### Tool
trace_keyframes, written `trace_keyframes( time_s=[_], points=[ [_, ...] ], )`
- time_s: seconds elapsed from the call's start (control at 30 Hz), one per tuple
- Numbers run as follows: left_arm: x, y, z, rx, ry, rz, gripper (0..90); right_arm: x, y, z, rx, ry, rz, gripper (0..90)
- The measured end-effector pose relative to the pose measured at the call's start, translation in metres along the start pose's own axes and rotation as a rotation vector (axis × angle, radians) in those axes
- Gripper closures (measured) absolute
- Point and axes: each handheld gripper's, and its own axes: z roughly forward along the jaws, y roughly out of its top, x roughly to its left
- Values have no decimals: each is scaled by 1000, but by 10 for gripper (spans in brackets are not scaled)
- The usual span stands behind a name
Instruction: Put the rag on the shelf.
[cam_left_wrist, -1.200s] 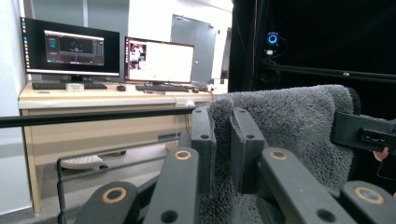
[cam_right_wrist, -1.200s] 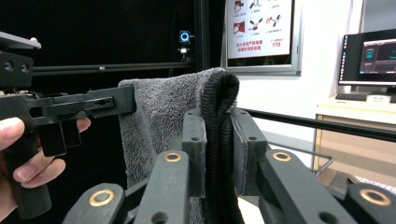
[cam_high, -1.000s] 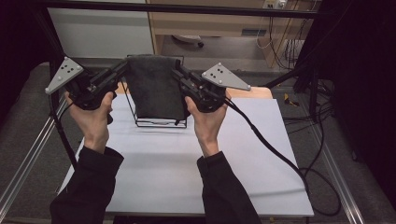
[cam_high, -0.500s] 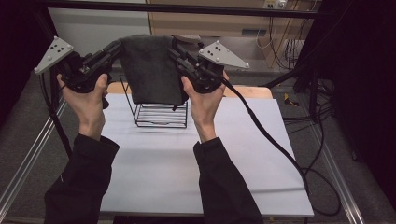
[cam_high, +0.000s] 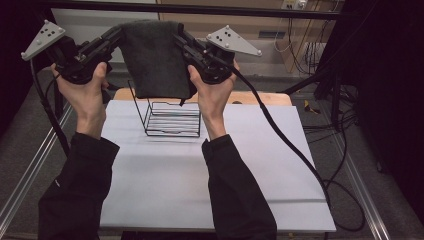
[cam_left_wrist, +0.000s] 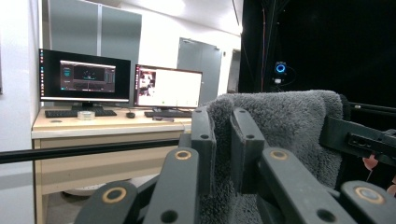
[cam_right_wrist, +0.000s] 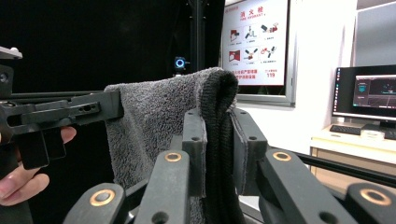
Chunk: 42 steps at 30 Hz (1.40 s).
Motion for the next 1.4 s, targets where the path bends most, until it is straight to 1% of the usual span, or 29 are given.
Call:
trace_keyframes(
  time_s=[0.13,0.23,0.27,0.33,0.4,0.57,0.63,0.73,0.83,1.1,1.2,1.3,1.4],
  points=[
    [2,7,1,-9,6,6,811,0,5,6,-6,9,-1,782],
    [4,14,2,-16,10,11,811,-2,15,13,-10,6,-13,782],
    [4,16,3,-20,10,10,811,-2,15,13,-10,6,-13,782],
    [6,19,6,-20,14,11,811,-4,21,20,-11,3,-20,782],
    [8,22,8,-20,16,10,810,-5,22,21,-11,3,-21,782],
    [12,28,15,-23,25,21,811,-9,27,29,-10,2,-35,782],
    [13,30,18,-24,28,18,811,-12,30,33,-8,-4,-41,782],
    [15,31,23,-27,33,17,811,-14,32,36,-9,-9,-41,782],
    [18,31,29,-19,40,21,811,-18,32,40,-6,-14,-43,782],
    [29,25,46,-10,48,-10,810,-33,26,54,11,-22,-36,782],
    [34,28,52,-14,45,-29,810,-37,27,59,11,-23,-46,782],
    [36,31,54,-21,48,-20,810,-39,30,62,-1,-21,-44,783],
    [38,32,56,-27,49,-18,810,-41,32,67,-1,-24,-63,783]
  ],
)
